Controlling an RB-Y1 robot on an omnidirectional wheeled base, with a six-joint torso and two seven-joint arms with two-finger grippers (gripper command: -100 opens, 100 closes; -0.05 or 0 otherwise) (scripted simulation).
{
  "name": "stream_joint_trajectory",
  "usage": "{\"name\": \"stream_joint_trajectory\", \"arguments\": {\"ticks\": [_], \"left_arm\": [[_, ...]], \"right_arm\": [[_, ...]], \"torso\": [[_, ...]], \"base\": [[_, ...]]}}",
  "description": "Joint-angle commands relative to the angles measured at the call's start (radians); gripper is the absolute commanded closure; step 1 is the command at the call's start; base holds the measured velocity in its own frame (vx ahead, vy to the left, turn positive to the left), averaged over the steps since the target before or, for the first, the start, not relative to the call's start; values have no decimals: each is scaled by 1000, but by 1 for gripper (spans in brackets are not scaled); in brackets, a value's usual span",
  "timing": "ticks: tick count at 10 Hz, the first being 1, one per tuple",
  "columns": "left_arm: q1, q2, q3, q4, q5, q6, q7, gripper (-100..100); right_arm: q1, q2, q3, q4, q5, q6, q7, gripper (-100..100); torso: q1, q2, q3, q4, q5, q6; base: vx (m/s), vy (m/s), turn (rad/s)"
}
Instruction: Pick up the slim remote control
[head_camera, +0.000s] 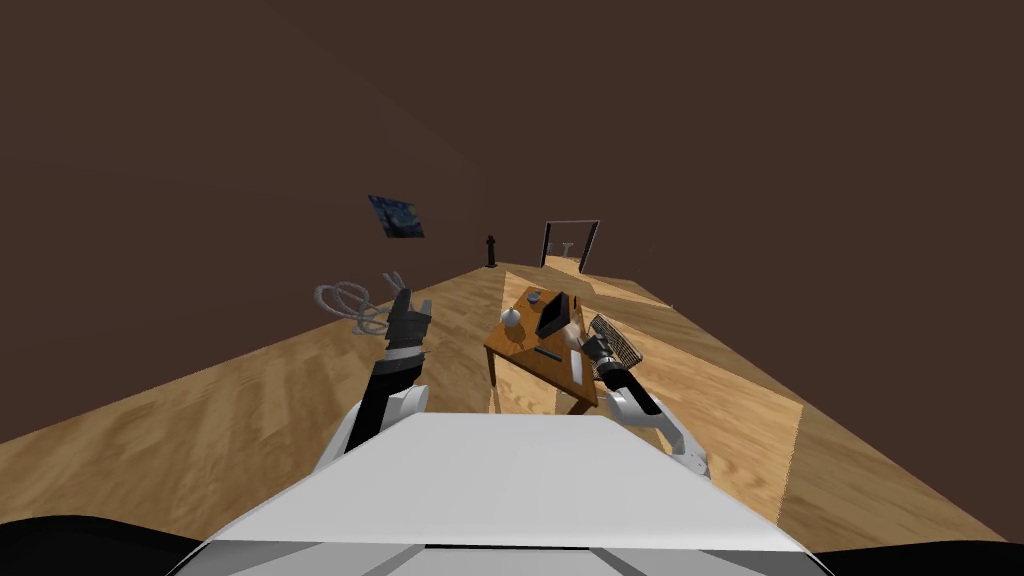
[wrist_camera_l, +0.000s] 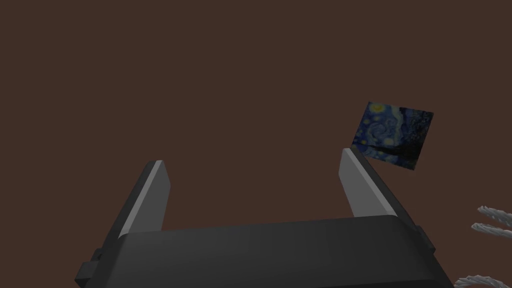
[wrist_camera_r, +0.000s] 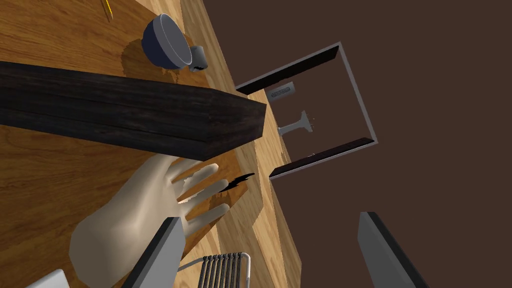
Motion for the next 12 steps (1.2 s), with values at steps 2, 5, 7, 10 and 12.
{"name": "stream_joint_trajectory", "arguments": {"ticks": [2, 5, 7, 10, 12], "left_arm": [[0, 0, 0, 0, 0, 0, 0, 0], [0, 0, 0, 0, 0, 0, 0, 0], [0, 0, 0, 0, 0, 0, 0, 0], [0, 0, 0, 0, 0, 0, 0, 0], [0, 0, 0, 0, 0, 0, 0, 0]], "right_arm": [[-13, -18, 0, 44, -16, 29, -38, -100], [-61, -83, 3, 138, -85, 122, -131, -100], [-85, -114, 6, 190, -122, 166, -181, -100], [-109, -144, 10, 279, -160, 230, -257, -100], [-132, -173, 15, 332, -199, 282, -315, -100]], "torso": [[0, 0, 0, 0, 0, 1], [0, 0, 0, 0, 0, 1], [0, 0, 0, 0, 0, 1], [0, 0, 0, 0, 0, 0], [0, 0, 0, 0, 0, 0]], "base": [[-3, 8, 25], [-3, 12, 110], [0, 13, 111], [1, 10, 92], [4, 8, 123]]}}
